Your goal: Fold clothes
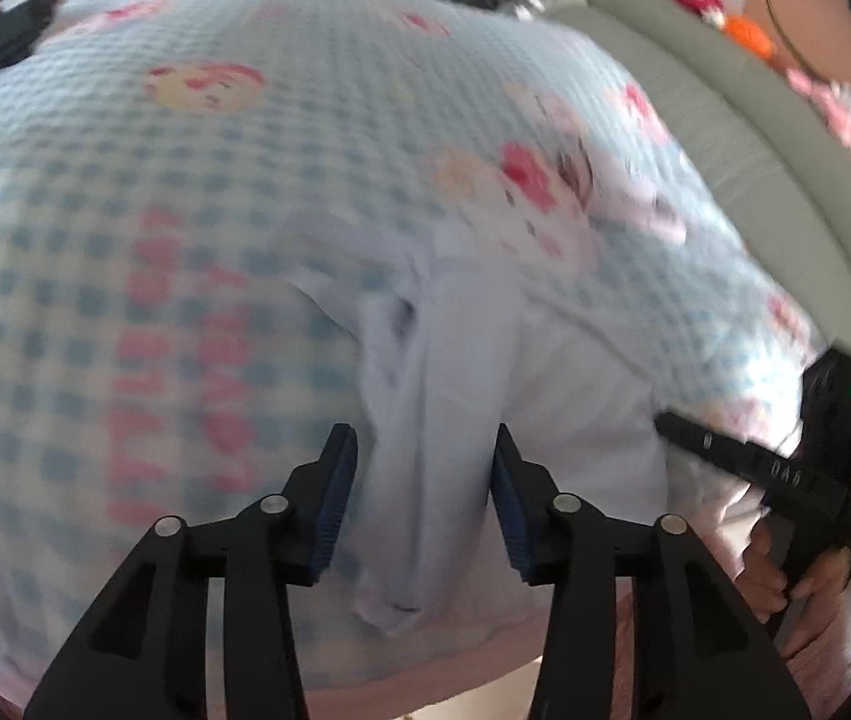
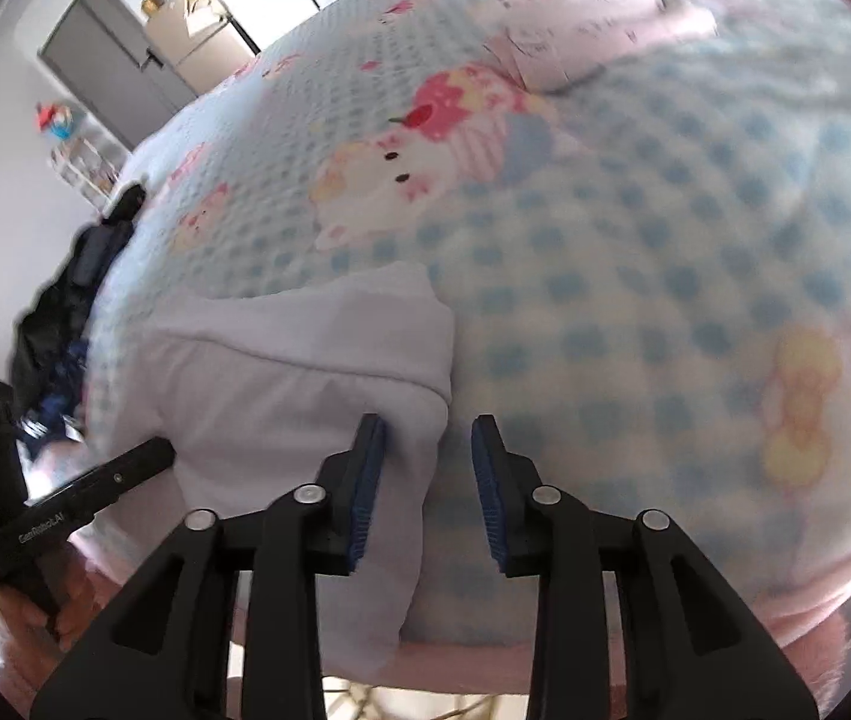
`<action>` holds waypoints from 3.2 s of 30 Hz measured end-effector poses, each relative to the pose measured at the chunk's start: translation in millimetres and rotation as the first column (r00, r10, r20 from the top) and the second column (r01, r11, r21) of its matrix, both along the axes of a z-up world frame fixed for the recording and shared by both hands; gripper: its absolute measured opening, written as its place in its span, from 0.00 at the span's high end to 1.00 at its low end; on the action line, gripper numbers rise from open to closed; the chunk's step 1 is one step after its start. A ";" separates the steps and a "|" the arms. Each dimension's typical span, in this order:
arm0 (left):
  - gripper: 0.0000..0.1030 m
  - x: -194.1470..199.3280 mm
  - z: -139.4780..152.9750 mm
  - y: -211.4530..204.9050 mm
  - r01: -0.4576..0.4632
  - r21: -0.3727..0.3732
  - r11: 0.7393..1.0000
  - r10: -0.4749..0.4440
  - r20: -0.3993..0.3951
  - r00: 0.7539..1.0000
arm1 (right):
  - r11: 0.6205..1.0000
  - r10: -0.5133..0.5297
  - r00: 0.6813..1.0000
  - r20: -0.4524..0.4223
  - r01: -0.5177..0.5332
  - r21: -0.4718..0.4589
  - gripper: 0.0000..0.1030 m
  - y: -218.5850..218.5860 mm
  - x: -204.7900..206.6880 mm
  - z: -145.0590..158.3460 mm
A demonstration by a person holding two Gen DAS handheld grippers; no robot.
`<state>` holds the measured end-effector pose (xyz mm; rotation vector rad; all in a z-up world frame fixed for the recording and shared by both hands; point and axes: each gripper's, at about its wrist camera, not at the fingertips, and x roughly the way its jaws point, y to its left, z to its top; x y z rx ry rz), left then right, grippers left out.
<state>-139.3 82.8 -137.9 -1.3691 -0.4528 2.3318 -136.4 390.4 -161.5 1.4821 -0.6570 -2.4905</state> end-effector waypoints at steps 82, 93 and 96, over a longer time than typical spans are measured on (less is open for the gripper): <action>0.25 -270.0 103.1 177.1 -0.017 -0.129 0.992 -0.006 -0.173 0.985 | 0.894 -0.070 0.987 -0.142 0.126 0.430 0.17 110.5 -238.6 145.2; 0.22 -224.3 120.1 29.5 -0.151 -0.214 0.965 0.113 -0.178 0.978 | 0.945 0.023 0.990 -0.138 0.023 0.327 0.13 -41.1 -205.0 150.8; 0.22 -199.0 121.9 -5.3 -0.190 -0.237 0.953 0.149 -0.179 0.972 | 0.951 0.060 0.988 -0.140 -0.014 0.308 0.07 -78.0 -184.0 151.8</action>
